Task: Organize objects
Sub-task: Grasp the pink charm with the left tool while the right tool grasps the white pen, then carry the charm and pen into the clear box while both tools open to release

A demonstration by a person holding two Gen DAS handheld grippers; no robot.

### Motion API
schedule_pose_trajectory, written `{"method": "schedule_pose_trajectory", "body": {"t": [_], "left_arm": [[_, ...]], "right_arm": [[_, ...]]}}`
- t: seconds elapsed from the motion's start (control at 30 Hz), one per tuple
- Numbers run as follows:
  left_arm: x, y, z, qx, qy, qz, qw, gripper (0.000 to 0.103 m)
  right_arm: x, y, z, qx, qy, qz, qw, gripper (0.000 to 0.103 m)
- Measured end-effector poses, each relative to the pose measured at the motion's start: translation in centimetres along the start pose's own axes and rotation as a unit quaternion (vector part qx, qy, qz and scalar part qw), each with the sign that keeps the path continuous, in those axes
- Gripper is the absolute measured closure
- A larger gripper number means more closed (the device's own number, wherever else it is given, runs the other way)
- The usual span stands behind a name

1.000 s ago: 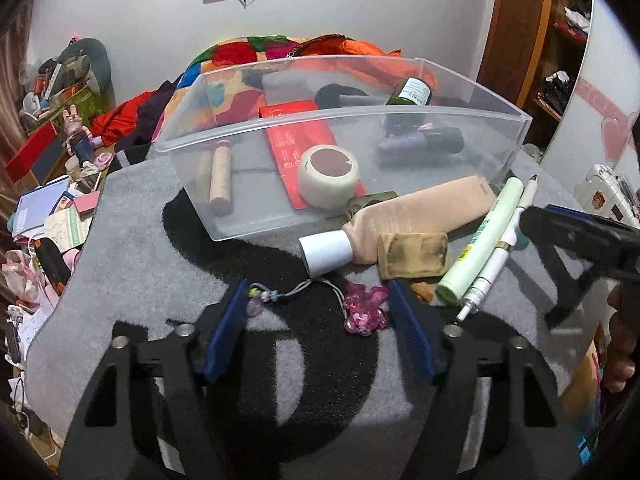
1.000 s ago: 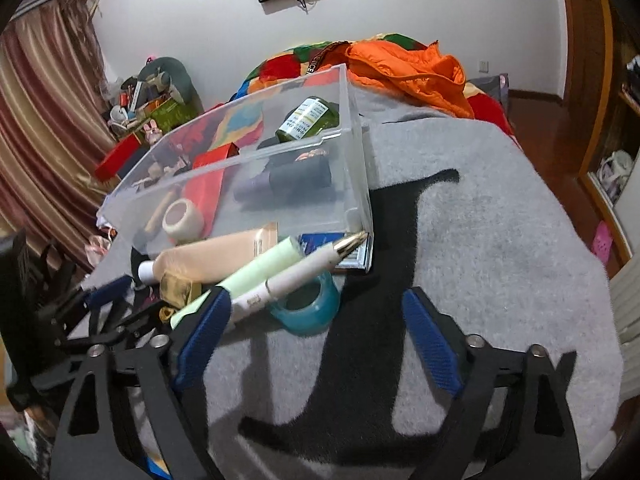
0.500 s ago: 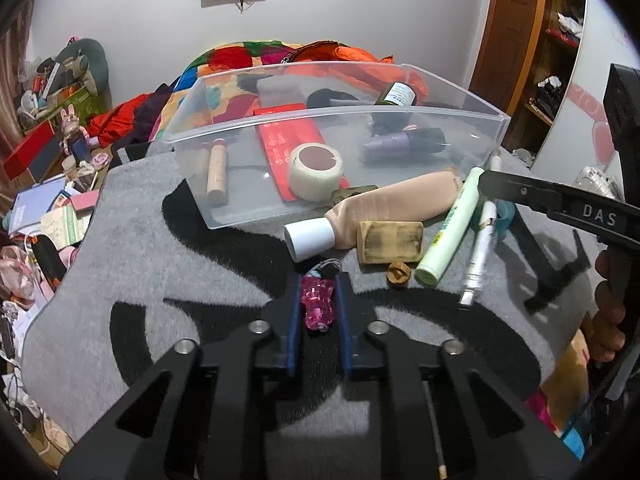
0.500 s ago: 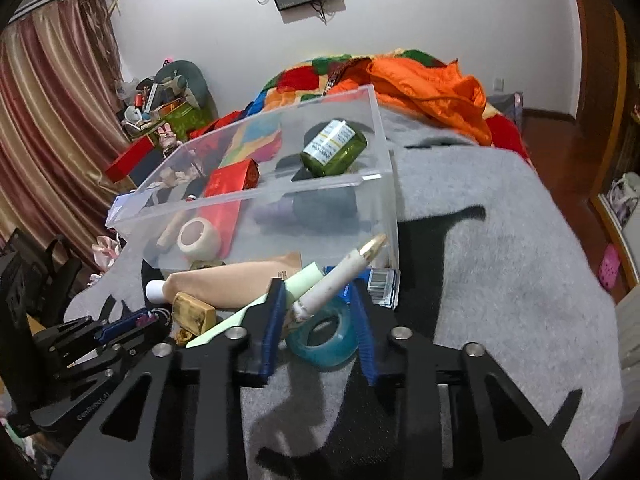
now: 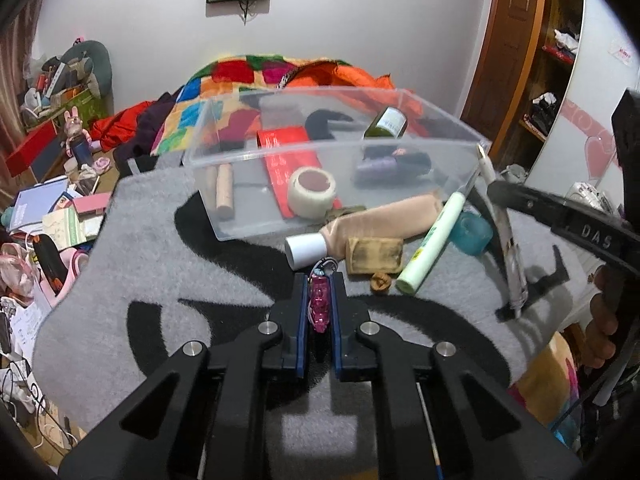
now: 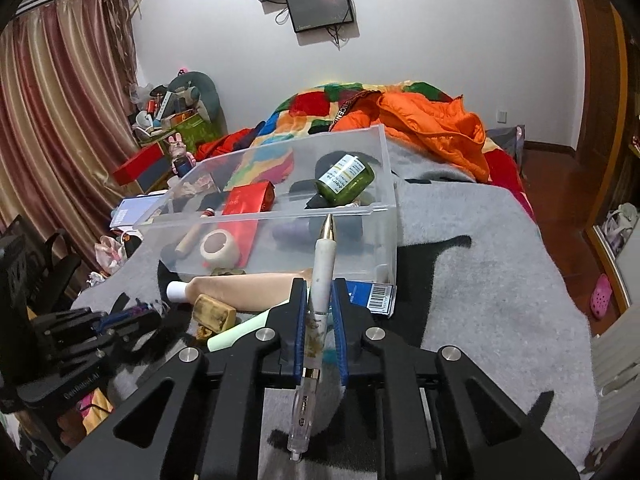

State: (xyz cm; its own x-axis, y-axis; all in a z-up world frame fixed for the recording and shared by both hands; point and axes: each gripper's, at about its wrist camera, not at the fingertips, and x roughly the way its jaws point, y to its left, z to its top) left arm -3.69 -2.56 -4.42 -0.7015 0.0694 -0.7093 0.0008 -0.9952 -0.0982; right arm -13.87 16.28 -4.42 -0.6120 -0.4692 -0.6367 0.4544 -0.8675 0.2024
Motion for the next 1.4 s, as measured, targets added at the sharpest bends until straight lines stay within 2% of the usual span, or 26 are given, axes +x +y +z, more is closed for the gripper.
{"method": "schedule_pose_trajectory", "body": {"t": [0.47, 0.93, 1.2, 1.4], "left_arm": [[-3.5, -0.2, 2.6, -0.007, -0.056, -0.007, 0.9984, 0.094], [-5.1, 0.5, 6.9, -0.014, -0.103, 0.001, 0.9946, 0.094], [-4.2, 1.6, 10.0, -0.025, -0.115, -0.006, 0.9930, 0.094], [-1.7, 2.2, 11.6, -0.034, -0.107, -0.004, 0.9936, 0.094]], "right_arm": [[-4.3, 1.3, 2.1, -0.015, -0.063, 0.013, 0.998, 0.093], [-6.4, 2.6, 6.2, -0.039, -0.126, 0.022, 0.991, 0.093], [-6.3, 2.7, 8.6, -0.044, -0.153, 0.001, 0.987, 0.093], [-3.9, 3.3, 9.5, -0.064, -0.140, -0.037, 0.987, 0.093]]}}
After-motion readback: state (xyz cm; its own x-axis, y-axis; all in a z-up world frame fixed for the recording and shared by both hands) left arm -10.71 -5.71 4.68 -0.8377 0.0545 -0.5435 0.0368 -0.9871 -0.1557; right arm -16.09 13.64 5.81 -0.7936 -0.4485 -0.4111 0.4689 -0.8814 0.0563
